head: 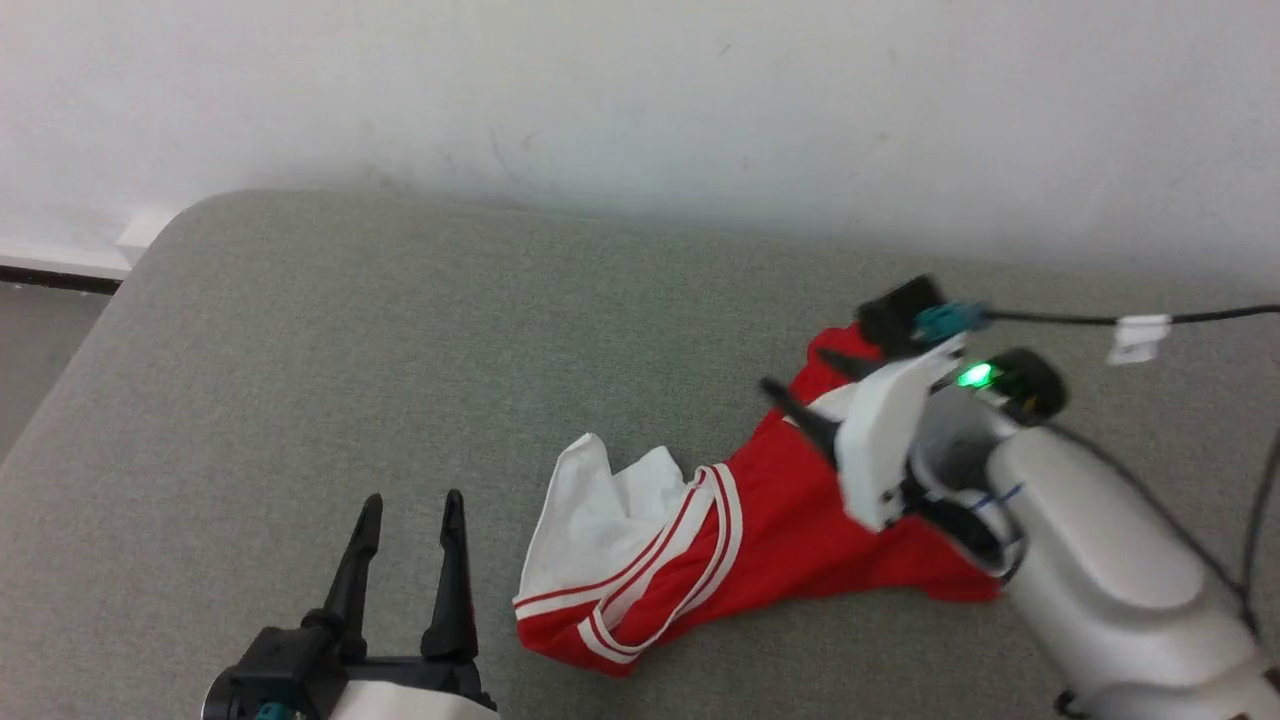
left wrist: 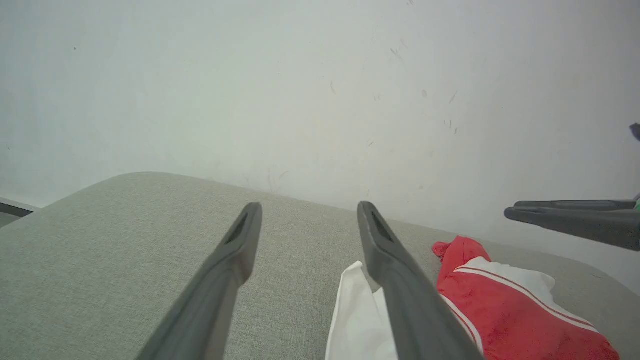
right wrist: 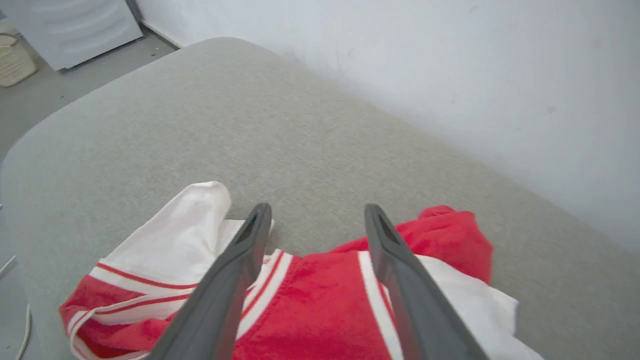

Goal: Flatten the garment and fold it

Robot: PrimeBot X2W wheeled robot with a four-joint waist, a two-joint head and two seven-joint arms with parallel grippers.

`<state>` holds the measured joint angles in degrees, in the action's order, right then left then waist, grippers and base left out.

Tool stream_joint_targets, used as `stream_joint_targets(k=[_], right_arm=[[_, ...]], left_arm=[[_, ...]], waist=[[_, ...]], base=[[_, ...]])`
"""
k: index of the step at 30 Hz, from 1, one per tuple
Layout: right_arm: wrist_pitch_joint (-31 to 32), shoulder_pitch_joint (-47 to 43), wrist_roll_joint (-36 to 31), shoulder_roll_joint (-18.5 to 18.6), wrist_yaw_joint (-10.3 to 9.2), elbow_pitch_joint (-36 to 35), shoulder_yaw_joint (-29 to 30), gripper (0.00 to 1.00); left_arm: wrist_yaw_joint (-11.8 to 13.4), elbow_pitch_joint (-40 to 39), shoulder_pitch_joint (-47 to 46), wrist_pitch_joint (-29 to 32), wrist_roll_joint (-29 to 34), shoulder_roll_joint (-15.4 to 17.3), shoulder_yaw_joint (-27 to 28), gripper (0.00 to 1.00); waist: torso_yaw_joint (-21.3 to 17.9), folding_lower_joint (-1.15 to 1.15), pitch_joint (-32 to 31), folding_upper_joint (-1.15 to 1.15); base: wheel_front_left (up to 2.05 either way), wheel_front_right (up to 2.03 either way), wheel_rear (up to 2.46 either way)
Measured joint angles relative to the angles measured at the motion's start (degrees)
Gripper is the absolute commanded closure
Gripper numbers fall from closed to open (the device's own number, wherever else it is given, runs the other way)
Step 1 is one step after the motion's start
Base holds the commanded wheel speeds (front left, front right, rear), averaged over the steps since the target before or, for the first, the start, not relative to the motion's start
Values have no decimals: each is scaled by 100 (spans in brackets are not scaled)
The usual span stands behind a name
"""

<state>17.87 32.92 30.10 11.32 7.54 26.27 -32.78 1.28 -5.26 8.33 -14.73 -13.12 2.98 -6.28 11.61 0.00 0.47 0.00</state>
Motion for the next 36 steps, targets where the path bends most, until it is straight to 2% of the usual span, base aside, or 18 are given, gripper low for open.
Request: stream_joint_targets(k=[4,8,10,14,21,22,23,24,25,31,36], right_arm=[[376,66,-472,577,-1,8,1056,0],[818,-59,-860,826,-1,-80,1870,0],[1040,-186,-968,798,-1,-165,2182,0],[1471,-405,-1073,492,-1,-244,2732,0],[1870,-489,-1429,176,-1,-302,3023,0],[1903,-491,-1458,141,-1,-292,3047,7],[1927,-492,-1481,103,-1,-285,3074,58],[1925,-493,-1526,68,-1,-280,3101,83],[1909,-494,-1569,34,-1,-280,3141,100],[1600,-429,-1649,-31,-1,-525,3110,100],[1335,-158,-1538,60,-1,-1244,3017,100]], left_arm=[[4,-97,-12,0,-9,-1,-37,0],[4,-183,-32,0,-45,-1,-55,0],[4,-185,-71,0,-51,-1,-59,0],[-1,-180,-255,0,-69,-1,-60,0],[-62,-162,-568,0,-85,-1,-68,0],[-74,-151,-597,0,-85,-1,-68,0],[-74,-140,-622,0,-83,-1,-68,0],[-75,-127,-643,0,-83,-1,-66,0],[-75,-119,-653,0,-83,0,-63,0],[-76,-89,-666,0,-82,0,-33,0],[-75,-70,-662,0,-78,-1,12,0]], waist=[[-39,0,109,0],[-38,0,306,0],[-34,0,428,0],[-13,1,699,0],[81,2,1159,0],[96,2,1209,0],[110,2,1252,0],[124,2,1291,0],[135,2,1322,0],[100,1,1350,0],[-50,0,1235,0]], base=[[0,0,0],[0,0,0],[0,0,0],[0,0,0],[0,0,0],[0,0,0],[0,0,0],[0,0,0],[0,0,0],[0,0,0],[0,0,0]])
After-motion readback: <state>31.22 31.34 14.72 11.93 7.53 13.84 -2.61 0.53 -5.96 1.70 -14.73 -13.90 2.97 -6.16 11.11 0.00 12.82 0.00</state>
